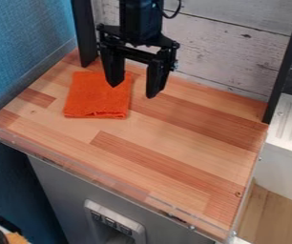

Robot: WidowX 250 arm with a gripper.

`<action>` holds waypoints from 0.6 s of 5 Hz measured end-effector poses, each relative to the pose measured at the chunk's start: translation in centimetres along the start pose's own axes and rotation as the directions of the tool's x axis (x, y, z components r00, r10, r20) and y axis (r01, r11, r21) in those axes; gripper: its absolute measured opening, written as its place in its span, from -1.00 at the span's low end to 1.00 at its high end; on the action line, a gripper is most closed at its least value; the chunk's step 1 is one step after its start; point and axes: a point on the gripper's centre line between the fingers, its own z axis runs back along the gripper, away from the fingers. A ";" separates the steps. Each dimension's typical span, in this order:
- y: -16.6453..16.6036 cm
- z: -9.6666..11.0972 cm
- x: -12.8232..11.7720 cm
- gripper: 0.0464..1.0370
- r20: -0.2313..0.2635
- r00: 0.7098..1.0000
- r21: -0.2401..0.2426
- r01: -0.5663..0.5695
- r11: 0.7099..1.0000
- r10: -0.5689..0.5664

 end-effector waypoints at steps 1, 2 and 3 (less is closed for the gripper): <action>0.6 0.0 0.4 0.92 -0.003 1.000 -0.002 0.031 1.000 -0.031; 1.9 0.2 1.4 0.92 0.010 0.998 -0.001 0.070 0.998 -0.070; 3.6 0.2 2.7 0.92 0.042 0.992 0.005 0.122 0.992 -0.123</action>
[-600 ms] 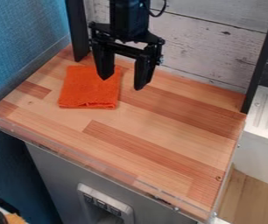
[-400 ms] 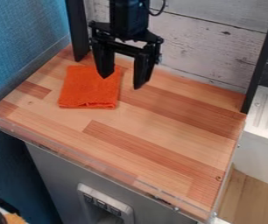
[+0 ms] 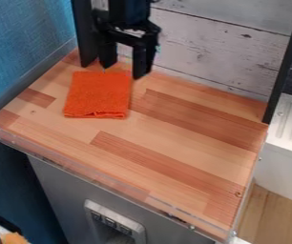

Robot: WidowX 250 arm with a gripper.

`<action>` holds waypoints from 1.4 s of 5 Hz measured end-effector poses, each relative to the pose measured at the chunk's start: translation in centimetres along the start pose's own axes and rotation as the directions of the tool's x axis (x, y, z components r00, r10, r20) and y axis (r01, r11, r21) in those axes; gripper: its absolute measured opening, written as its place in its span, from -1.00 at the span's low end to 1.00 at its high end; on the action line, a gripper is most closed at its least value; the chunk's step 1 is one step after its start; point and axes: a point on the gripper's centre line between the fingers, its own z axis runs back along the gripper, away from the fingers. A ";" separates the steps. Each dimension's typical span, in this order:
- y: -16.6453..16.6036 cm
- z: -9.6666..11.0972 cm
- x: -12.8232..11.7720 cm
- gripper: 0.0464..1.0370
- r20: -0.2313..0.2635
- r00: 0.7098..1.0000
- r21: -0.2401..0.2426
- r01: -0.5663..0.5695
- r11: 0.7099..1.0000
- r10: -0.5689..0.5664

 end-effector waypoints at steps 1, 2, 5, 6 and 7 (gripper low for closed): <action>1.9 -0.1 0.9 0.92 0.026 0.998 0.001 0.048 0.999 -0.048; 3.6 -0.5 1.7 0.92 0.034 0.996 0.000 0.088 0.996 -0.088; 6.9 -1.0 2.8 0.83 0.035 0.985 0.011 0.166 0.986 -0.166; 7.1 -1.2 2.9 0.31 0.035 0.982 0.015 0.185 0.983 -0.185; 7.5 -2.7 3.1 -0.31 0.030 0.980 0.014 0.198 0.980 -0.199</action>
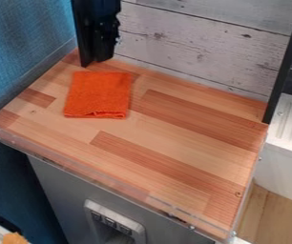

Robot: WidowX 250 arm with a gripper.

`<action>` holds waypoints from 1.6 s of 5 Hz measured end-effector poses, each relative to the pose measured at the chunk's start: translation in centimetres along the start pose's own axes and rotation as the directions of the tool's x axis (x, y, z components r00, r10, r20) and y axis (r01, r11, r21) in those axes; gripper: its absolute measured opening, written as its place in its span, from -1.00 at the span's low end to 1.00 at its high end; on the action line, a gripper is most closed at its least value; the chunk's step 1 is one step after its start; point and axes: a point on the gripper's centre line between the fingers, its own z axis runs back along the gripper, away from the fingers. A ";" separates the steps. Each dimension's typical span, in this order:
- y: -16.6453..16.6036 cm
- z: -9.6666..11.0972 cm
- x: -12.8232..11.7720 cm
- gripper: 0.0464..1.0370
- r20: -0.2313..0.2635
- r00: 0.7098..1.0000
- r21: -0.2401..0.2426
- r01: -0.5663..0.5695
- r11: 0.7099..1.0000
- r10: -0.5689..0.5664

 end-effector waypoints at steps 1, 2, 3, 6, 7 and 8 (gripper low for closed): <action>0.2 -1.5 -0.1 -0.78 -0.007 1.000 -0.008 0.005 1.000 -0.005; 0.4 -3.2 -0.5 -0.95 -0.018 1.000 -0.017 0.008 1.000 -0.008; 0.4 -4.1 -1.0 -0.97 -0.017 1.000 -0.021 0.003 1.000 -0.003; 0.7 -7.1 -1.4 -0.97 -0.024 1.000 0.001 -0.009 1.000 0.009; 1.0 -7.5 -1.4 -0.93 -0.021 0.999 0.012 -0.032 0.999 0.033; 0.7 -7.4 -1.3 -0.60 -0.027 0.998 0.011 -0.063 0.998 0.063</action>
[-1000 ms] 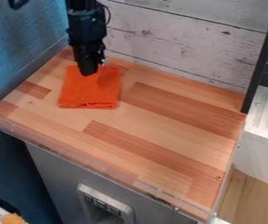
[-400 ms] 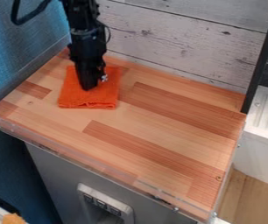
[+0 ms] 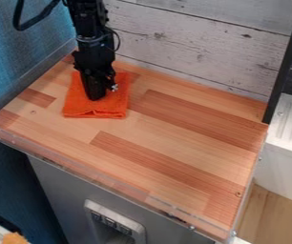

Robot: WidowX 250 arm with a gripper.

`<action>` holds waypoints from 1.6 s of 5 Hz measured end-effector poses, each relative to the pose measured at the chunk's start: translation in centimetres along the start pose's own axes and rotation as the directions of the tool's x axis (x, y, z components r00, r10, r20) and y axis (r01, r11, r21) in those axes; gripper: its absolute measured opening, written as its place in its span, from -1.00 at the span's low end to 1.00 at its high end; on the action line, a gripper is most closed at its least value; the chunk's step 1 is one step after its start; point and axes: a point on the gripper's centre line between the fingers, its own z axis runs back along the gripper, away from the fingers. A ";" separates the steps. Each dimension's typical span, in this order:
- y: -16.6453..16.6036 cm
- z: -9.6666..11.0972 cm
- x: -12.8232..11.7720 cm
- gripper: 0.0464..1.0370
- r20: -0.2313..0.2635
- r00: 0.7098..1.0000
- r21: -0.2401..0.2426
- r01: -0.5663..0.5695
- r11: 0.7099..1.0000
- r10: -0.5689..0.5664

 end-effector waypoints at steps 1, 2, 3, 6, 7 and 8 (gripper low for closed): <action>-0.8 0.3 -0.2 -0.12 -0.021 0.999 -0.008 -0.048 0.999 0.048; -1.8 1.6 -0.8 0.49 -0.011 0.995 -0.001 -0.097 0.995 0.097; -2.8 3.0 -1.5 0.93 0.006 0.989 0.003 -0.145 0.989 0.145; -5.9 7.0 -3.4 0.92 0.041 0.969 -0.007 -0.245 0.969 0.245; -6.9 8.0 -3.5 0.92 0.037 0.965 -0.010 -0.259 0.966 0.259; -7.2 8.2 -3.9 0.92 0.004 0.961 -0.019 -0.275 0.961 0.275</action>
